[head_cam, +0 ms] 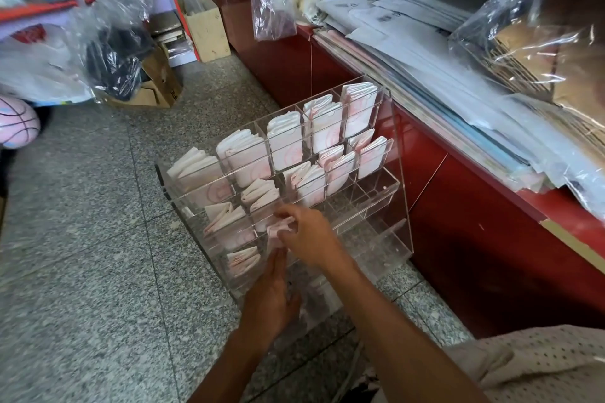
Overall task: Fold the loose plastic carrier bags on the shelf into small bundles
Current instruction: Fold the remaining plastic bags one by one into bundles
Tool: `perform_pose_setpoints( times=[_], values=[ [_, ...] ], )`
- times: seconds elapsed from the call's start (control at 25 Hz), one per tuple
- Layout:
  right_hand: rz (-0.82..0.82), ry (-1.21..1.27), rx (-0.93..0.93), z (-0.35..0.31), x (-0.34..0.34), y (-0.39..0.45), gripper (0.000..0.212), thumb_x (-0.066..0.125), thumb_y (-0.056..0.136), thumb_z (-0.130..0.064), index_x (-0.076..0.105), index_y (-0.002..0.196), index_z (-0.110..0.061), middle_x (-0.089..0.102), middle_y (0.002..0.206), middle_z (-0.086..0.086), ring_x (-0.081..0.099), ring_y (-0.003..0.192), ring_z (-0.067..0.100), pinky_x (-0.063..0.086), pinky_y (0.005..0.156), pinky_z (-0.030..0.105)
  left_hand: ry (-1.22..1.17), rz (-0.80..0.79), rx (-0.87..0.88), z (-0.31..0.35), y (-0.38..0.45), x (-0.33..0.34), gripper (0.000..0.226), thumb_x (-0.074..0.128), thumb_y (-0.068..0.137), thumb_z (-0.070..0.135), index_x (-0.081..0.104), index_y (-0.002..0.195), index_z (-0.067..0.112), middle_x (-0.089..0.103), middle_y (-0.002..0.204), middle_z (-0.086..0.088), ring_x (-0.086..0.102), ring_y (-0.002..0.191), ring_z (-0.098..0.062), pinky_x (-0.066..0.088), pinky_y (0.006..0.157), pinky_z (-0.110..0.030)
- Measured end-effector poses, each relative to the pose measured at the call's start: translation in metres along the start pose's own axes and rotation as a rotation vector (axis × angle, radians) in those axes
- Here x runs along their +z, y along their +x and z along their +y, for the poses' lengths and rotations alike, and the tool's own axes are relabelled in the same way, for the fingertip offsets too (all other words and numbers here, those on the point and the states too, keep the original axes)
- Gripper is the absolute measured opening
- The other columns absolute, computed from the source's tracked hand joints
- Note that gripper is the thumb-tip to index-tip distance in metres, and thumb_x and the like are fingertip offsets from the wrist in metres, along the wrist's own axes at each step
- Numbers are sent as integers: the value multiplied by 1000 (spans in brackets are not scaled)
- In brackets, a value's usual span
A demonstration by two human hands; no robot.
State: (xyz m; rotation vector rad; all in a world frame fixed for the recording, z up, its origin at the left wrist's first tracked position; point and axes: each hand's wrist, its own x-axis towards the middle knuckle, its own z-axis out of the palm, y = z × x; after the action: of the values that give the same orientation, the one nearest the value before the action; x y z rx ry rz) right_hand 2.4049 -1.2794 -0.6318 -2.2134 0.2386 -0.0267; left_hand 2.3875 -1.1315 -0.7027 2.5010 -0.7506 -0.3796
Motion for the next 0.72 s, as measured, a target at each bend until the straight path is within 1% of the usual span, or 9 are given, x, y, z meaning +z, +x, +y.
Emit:
perform_pose_setpoints(
  times=[0.08,0.12,0.24,0.36,0.44,0.48,0.6,0.64,0.72],
  values=[
    [-179,-276,18,3,-2,-4,34,60,91,-27,61,125,-20,65,122,6,59,110,25,48,92,36,3,-4,21,1,-1,-1,86,63,88,27,10,155,22,19,161,5,66,95,-16,46,66,-22],
    [-217,-385,30,4,-4,-7,36,60,92,-31,59,127,-21,63,125,6,57,114,27,47,94,39,37,-16,9,3,-1,-2,85,62,89,29,10,155,22,16,161,7,66,93,-16,46,65,-22],
    [-135,-322,70,3,-37,-15,41,62,92,-34,55,130,-22,62,126,4,58,114,25,49,96,41,173,-23,-100,14,2,-8,80,60,91,36,13,153,20,18,160,3,64,105,-18,51,74,-30],
    [-35,-276,114,-2,-111,-35,38,60,94,-37,58,128,-21,63,124,3,61,109,21,50,94,34,254,35,-39,47,6,-18,60,58,89,38,37,142,21,43,144,-2,57,115,-22,52,83,-35],
    [67,-305,135,-3,-168,-67,38,62,92,-40,61,125,-21,68,115,4,63,99,14,49,90,30,206,52,126,81,7,-20,50,57,88,36,47,134,19,56,127,-4,58,110,-24,51,85,-36],
    [134,-287,148,-1,-196,-89,36,63,92,-41,63,123,-23,70,106,1,62,91,10,48,85,26,155,39,204,105,10,-18,49,59,89,34,49,134,19,58,124,-4,59,108,-23,50,85,-36],
    [389,-220,193,1,-263,-169,18,66,90,-33,69,106,-25,68,85,-13,61,71,2,46,68,14,-15,-19,358,184,27,-21,55,67,88,26,49,139,19,60,131,-5,59,114,-25,48,94,-38],
    [496,-225,201,6,-284,-202,13,67,90,-29,71,101,-24,69,84,-13,61,67,1,45,64,13,-35,-24,428,216,35,-22,55,67,86,26,51,138,18,61,131,-6,59,116,-25,47,96,-37],
    [706,-239,250,28,-315,-265,8,67,89,-20,73,94,-20,72,86,-9,63,67,1,46,63,19,38,26,614,282,48,-26,51,64,83,33,55,132,20,65,125,-3,60,114,-25,48,95,-35]
  ],
)
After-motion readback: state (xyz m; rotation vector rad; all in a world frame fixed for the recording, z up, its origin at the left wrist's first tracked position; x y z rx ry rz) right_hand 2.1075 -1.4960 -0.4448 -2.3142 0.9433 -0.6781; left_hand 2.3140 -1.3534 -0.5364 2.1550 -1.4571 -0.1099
